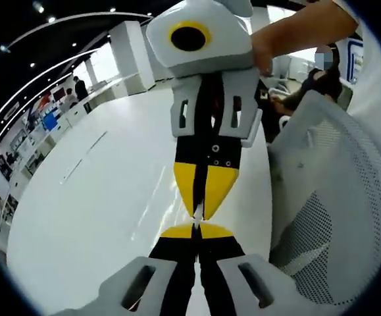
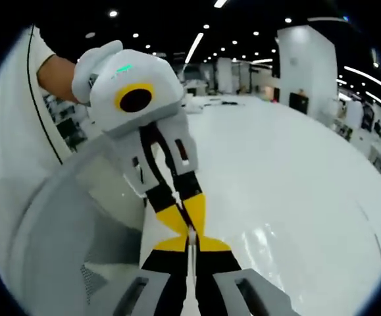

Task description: Open the resealable bag by pulling the two sides of the seal apart until the entire bag opening is separated and visibly accessible.

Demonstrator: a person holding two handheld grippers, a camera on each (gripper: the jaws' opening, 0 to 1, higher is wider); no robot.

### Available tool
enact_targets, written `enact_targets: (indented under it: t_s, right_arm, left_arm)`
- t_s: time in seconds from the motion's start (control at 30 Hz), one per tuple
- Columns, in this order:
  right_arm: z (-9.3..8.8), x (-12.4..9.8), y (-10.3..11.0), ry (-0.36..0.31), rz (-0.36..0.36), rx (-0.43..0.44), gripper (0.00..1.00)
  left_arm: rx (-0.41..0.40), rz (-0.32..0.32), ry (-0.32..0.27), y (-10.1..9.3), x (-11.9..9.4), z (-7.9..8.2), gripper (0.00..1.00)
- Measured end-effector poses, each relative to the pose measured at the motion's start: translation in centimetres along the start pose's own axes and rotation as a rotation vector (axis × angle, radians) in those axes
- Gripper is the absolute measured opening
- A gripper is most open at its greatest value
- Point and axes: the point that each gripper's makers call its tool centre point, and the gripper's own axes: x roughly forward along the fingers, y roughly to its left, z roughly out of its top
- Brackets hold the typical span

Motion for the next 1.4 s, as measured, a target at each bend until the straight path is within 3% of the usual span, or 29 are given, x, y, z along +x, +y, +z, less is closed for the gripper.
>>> enact_targets:
  t_s: [0.4, 0.6, 0.77, 0.97, 1.23, 1.4]
  right_arm:
    - [-2.2, -1.7, -0.6, 0.028, -0.02, 0.021, 0.0]
    - [-2.2, -1.4, 0.0, 0.016, -0.018, -0.028, 0.0]
    - [-1.8, -1.3, -0.1, -0.021, -0.022, 0.001, 0.04]
    - [-1.4, -1.1, -0.1, -0.056, -0.024, 0.02, 0.01]
    - [-1.3, -1.2, -0.7, -0.056, -0.047, 0.049, 0.0]
    - [-2.5, -1.8, -1.1, -0.019, -0.058, 0.038, 0.0]
  left_arm:
    - [0.016, -0.016, 0.031, 0.2, -0.2, -0.8, 0.0]
    - [0.029, -0.019, 0.046, 0.2, -0.2, -0.8, 0.0]
    - [0.016, -0.018, 0.044, 0.1, -0.3, -0.8, 0.0]
    - [0.001, -0.019, 0.032, 0.0, -0.2, -0.6, 0.0]
    - [-0.028, -0.008, 0.032, 0.3, -0.1, -0.5, 0.0]
    - [-0.025, -0.005, 0.045, 0.4, -0.1, -0.9, 0.0]
